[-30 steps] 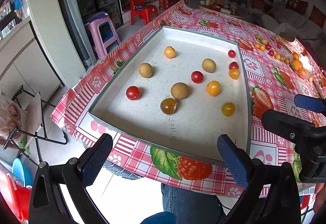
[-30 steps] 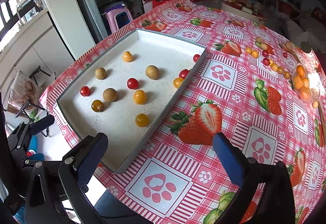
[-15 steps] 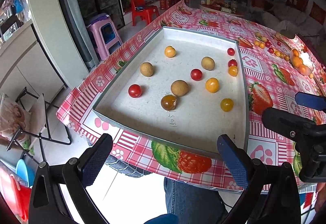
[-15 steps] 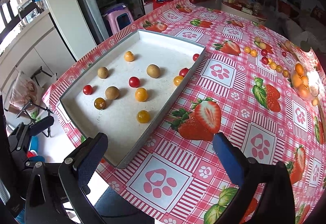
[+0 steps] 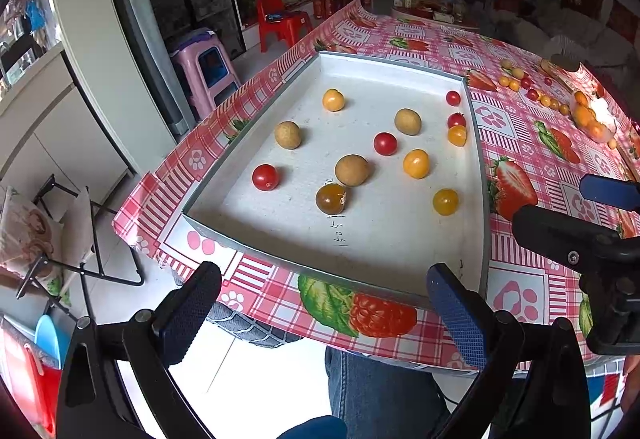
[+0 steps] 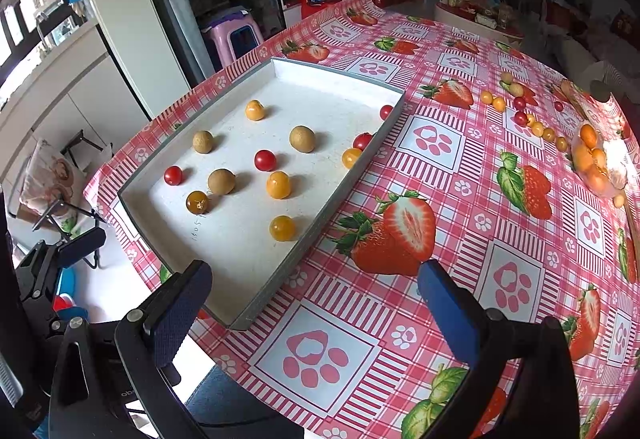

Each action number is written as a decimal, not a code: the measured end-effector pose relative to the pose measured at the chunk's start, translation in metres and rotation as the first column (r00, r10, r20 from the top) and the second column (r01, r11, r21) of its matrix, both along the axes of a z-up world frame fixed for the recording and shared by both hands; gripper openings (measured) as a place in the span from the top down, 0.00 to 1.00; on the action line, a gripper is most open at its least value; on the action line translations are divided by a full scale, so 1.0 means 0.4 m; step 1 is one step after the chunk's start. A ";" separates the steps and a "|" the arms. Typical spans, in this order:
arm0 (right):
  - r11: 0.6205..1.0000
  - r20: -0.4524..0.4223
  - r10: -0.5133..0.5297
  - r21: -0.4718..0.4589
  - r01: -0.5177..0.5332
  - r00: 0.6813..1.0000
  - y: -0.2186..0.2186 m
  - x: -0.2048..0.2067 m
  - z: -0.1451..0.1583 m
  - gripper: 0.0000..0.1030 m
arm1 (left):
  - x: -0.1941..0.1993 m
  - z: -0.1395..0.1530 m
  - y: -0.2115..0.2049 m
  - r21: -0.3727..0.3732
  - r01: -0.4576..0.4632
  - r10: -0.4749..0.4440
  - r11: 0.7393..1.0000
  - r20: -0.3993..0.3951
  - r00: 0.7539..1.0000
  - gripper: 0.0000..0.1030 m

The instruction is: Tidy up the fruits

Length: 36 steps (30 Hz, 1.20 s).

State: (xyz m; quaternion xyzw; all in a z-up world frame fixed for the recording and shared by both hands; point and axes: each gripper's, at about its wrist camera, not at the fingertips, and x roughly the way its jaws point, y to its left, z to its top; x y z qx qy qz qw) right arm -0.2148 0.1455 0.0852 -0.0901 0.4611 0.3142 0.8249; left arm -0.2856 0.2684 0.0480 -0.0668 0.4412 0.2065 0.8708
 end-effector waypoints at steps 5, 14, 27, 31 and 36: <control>1.000 0.000 0.001 0.000 -0.001 1.000 0.001 0.000 -0.001 0.00 | 0.002 0.000 0.002 0.001 -0.001 0.001 1.000 -0.002 1.000 0.00; 1.000 0.000 0.007 -0.002 -0.007 1.000 0.008 0.001 -0.003 0.00 | 0.014 -0.005 0.003 0.003 0.007 -0.007 1.000 -0.009 1.000 0.00; 1.000 -0.001 0.011 -0.013 -0.011 1.000 0.008 0.026 -0.009 0.00 | 0.042 -0.010 0.002 0.007 0.028 -0.027 1.000 -0.021 0.999 0.00; 1.000 -0.003 0.013 -0.016 -0.013 1.000 0.010 0.032 -0.012 0.00 | 0.049 -0.015 0.002 0.014 0.029 -0.028 0.999 -0.030 0.999 0.00; 1.000 -0.010 0.020 -0.020 -0.021 1.000 0.017 0.037 -0.020 0.00 | 0.048 -0.015 0.007 0.006 0.033 -0.033 0.999 -0.011 0.999 0.00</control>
